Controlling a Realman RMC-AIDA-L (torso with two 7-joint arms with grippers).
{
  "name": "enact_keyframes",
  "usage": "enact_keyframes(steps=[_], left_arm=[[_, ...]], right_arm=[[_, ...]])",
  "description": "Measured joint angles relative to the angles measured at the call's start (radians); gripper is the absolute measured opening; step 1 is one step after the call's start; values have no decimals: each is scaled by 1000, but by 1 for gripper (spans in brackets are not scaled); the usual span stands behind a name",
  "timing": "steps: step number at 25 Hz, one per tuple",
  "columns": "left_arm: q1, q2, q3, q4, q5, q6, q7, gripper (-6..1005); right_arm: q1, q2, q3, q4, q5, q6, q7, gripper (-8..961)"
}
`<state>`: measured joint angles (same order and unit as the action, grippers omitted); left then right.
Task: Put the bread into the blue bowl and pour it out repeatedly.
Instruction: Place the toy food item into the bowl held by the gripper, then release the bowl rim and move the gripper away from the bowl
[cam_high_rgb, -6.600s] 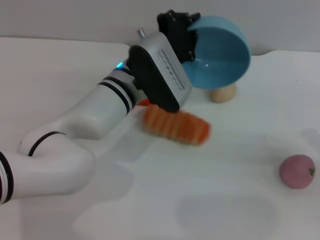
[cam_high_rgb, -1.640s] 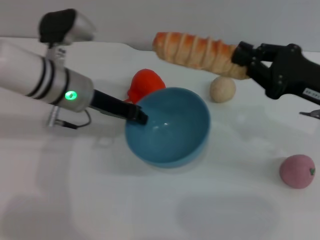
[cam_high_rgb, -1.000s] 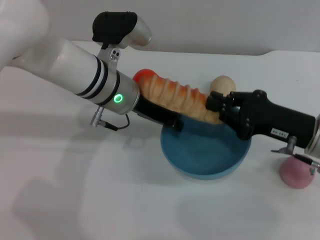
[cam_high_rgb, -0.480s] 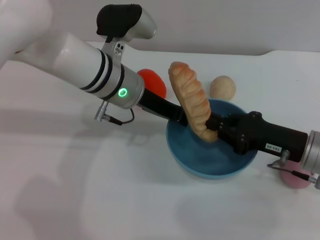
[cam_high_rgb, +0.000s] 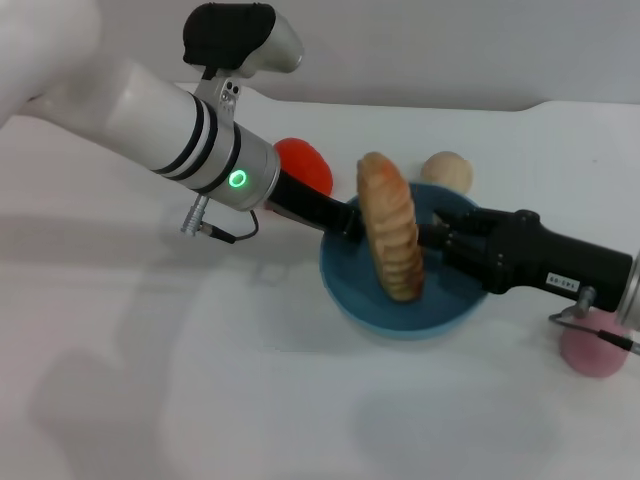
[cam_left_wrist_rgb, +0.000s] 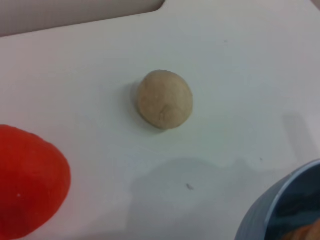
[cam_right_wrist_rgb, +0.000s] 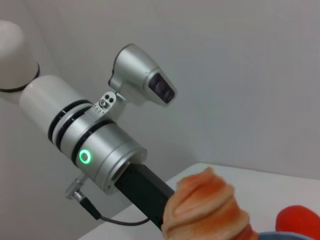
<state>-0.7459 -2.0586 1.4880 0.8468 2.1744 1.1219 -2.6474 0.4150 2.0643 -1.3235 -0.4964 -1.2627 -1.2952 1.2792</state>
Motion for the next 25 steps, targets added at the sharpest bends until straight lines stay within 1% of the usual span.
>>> enact_keyframes(steps=[1,3,5,9,11,14,15,16,17,18,20,22,25], left_arm=[[-1,0,0,0,5,-3,-6,9],[-1,0,0,0,10,-5,-11,8],[-2,0,0,0,11,-6,-11,9],[-7,0,15,-2,11,-4,-10,11],[-8,-2,36,-2,11,-9,-3,12],[-6,-5,93,-6,11,-35,0,14],[-6,-5,93,-6,11,-35,0,14],[-5,-8,127,-20,5,-55,0,15],[-6,-10,142,-31,1,-65,0,15],[-6,-10,142,-31,1,-65,0,16],[-6,-13,169,-40,-6,-84,0,17],[1,-13,208,-42,-17,-126,-6,18],[10,-13,238,-43,-24,-172,-12,19]], right_arm=[[-4,0,1,-10,0,-1,0,330],[-19,-1,11,-36,0,-9,1,328],[-38,-1,45,-61,0,-36,1,327],[-75,1,179,-84,2,-123,-3,323],[-96,2,273,-84,6,-160,-7,323],[-118,4,375,-80,8,-171,-7,323],[-123,5,401,-77,9,-171,-8,322],[-126,5,425,-73,9,-171,-8,322],[-131,6,452,-65,10,-170,-10,322],[-131,6,452,-65,10,-170,-10,322],[-132,7,467,-60,10,-166,-11,322],[-130,7,477,-53,10,-162,-17,322],[-123,5,485,-35,11,-161,-36,323]])
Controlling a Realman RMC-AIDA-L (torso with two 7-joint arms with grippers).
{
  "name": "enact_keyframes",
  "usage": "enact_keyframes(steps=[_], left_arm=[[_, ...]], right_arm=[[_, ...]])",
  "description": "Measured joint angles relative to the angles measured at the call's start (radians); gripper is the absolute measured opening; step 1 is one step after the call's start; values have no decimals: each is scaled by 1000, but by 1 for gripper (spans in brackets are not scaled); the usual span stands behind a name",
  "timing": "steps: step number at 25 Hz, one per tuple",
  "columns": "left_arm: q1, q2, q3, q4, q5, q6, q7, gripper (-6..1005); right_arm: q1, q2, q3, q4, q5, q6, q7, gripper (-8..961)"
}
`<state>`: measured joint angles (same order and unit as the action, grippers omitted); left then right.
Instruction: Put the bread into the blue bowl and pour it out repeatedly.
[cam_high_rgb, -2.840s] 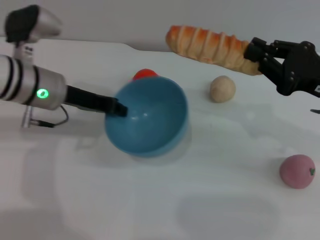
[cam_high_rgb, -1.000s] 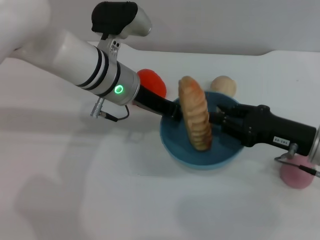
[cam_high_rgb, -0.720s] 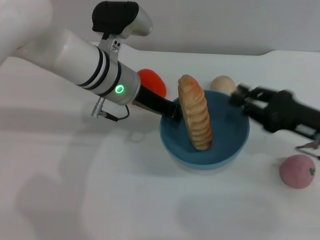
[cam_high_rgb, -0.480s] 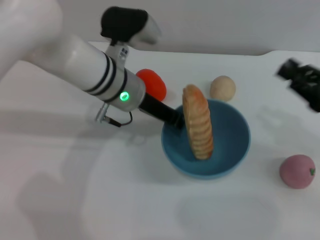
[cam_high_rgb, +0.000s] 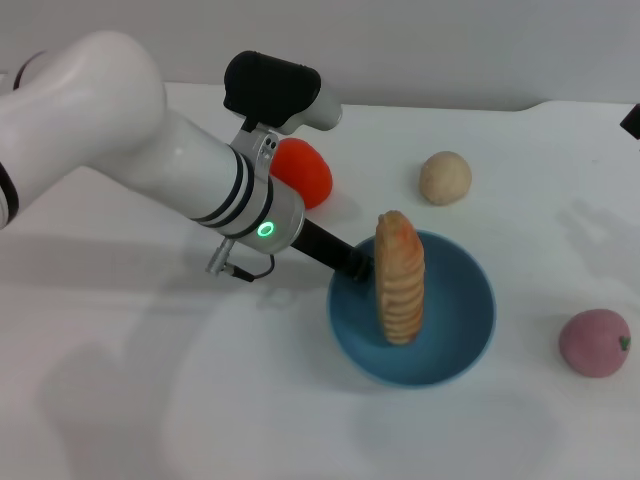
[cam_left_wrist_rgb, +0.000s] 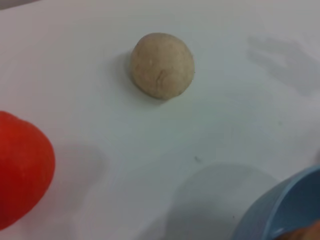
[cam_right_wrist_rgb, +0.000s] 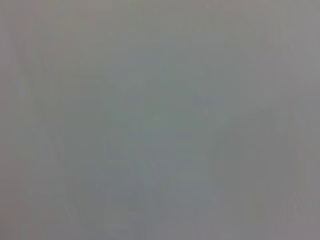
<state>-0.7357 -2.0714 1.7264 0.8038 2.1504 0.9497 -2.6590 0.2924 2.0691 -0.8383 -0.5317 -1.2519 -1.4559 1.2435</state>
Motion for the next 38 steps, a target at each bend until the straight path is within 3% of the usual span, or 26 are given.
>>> enact_keyframes(steps=[7,15,17,19,22,31,35,38], left_arm=[[-11,4,3,-44,-3,-4,-30,193],[-3,16,-29,-16,13,34,-30,294],[-1,19,-93,-7,46,63,-30,301],[10,19,-216,20,98,113,-27,308],[30,20,-272,54,109,137,-20,315],[171,17,-443,278,79,174,33,316],[267,14,-504,339,-85,126,147,314],[344,15,-573,283,-379,90,347,312]], right_arm=[[11,2,2,20,1,2,-18,323],[11,2,5,25,2,2,-25,322],[10,2,5,25,2,2,-26,323],[5,2,6,25,2,0,-26,323],[3,2,9,26,2,-2,-26,323],[2,1,34,25,2,-2,-26,322],[10,1,76,43,4,15,-20,322],[12,1,113,72,9,25,-17,322]])
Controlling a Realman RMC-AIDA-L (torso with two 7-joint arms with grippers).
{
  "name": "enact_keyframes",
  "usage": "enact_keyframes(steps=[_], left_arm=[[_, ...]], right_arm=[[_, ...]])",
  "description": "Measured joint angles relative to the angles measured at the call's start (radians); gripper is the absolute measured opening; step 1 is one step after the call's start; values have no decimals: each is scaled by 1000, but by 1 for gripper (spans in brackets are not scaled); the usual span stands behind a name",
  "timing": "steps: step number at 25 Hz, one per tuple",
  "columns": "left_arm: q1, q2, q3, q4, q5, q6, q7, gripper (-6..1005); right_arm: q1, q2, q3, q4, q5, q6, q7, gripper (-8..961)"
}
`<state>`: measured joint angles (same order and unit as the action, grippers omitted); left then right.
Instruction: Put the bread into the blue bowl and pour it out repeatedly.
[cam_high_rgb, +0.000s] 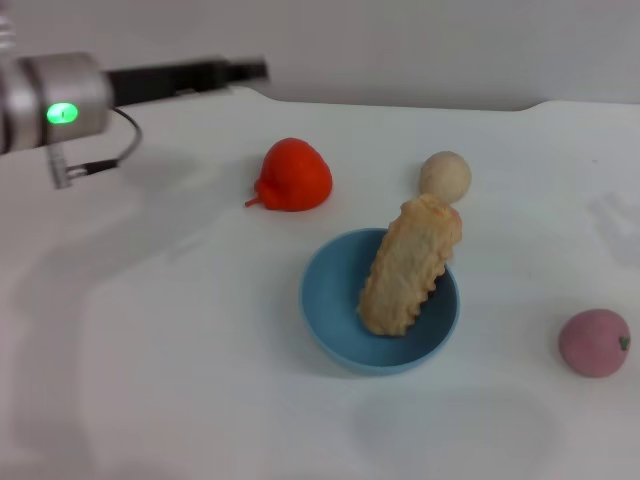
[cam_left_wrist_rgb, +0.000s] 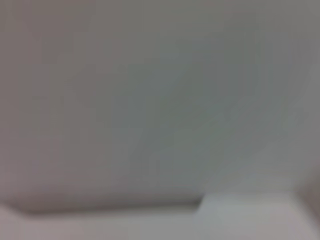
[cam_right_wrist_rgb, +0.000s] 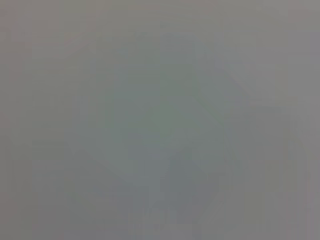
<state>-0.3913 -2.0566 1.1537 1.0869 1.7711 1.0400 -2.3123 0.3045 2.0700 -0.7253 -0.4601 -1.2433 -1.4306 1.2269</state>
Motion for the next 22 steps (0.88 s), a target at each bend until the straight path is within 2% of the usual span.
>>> enact_keyframes(steps=[2,5,7,9,12,13,14,15,16,17,18,19,21,22], left_arm=[[33,0,-56,-87,-202,17,155,311],[53,4,-205,-338,-514,151,429,310],[48,7,-304,-469,-610,246,529,309],[47,6,-430,-580,-652,328,608,308],[60,1,-528,-646,-663,400,713,307],[60,1,-528,-646,-663,400,713,307],[74,-6,-578,-714,-687,477,970,306],[78,-9,-592,-760,-712,503,1109,306],[78,-9,-592,-760,-712,503,1109,306],[79,-11,-601,-817,-749,528,1281,306],[79,-12,-605,-852,-769,541,1376,306],[77,-12,-608,-905,-799,559,1563,306],[68,-12,-611,-995,-830,569,1898,306],[65,-13,-611,-1019,-833,567,2006,306]], right_arm=[[-2,0,23,15,3,2,0,322],[-9,0,54,33,4,2,-2,322],[-11,0,69,47,4,2,-2,322],[-12,0,79,59,5,2,-3,323],[-9,0,91,79,5,11,-10,323],[-8,0,94,82,6,18,-17,323],[-6,2,100,97,6,41,-66,323],[-5,3,102,109,11,46,-105,323],[-5,3,102,109,11,46,-105,323],[-4,4,103,127,21,49,-154,323],[-4,5,105,150,42,48,-216,323],[-3,7,106,182,71,44,-288,323],[1,10,107,270,167,26,-474,322],[3,12,107,310,209,15,-568,322]])
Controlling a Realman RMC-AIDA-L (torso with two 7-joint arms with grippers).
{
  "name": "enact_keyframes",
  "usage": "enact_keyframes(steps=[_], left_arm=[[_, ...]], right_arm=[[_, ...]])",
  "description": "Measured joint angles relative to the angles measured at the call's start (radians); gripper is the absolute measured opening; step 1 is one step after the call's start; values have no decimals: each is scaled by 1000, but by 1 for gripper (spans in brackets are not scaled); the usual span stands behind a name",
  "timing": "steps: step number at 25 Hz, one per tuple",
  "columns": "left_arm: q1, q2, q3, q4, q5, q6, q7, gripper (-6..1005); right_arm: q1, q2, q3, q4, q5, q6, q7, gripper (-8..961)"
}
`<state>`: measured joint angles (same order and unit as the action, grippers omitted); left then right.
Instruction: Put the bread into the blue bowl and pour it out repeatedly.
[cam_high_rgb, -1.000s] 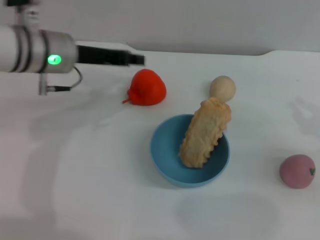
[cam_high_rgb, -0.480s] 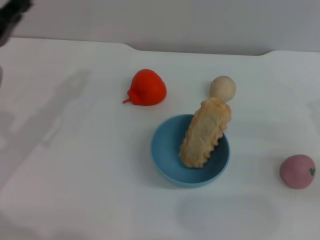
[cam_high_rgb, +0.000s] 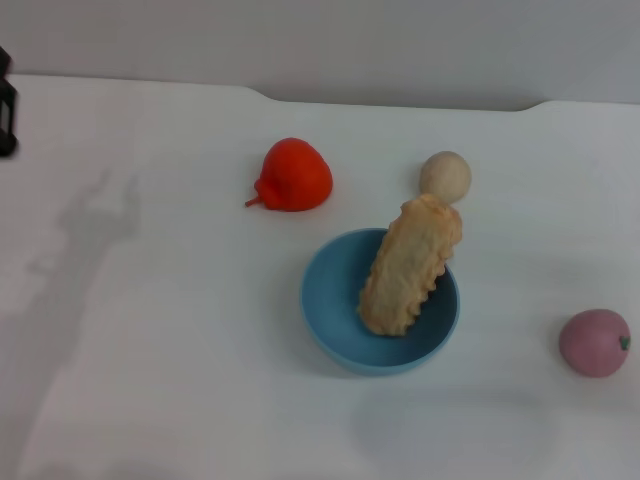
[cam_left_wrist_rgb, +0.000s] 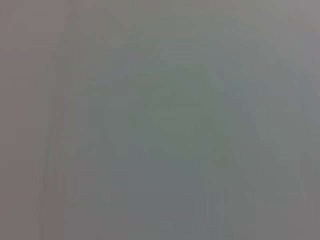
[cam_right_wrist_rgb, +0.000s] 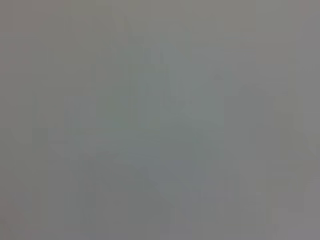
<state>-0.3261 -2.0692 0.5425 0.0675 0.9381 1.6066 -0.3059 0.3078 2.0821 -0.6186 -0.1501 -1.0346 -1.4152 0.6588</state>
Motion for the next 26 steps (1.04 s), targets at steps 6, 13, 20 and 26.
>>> enact_keyframes(steps=[6,13,20,26], left_arm=[[-9,5,-2,-111,-3,-24,489,306],[-7,3,9,-126,7,-100,443,307],[0,3,9,-147,15,-108,413,308],[5,2,9,-148,15,-131,397,312]], right_arm=[[15,2,2,242,211,-122,-504,322],[15,3,5,295,218,-144,-544,323],[22,4,5,330,211,-141,-540,323],[32,4,5,362,208,-151,-537,323]])
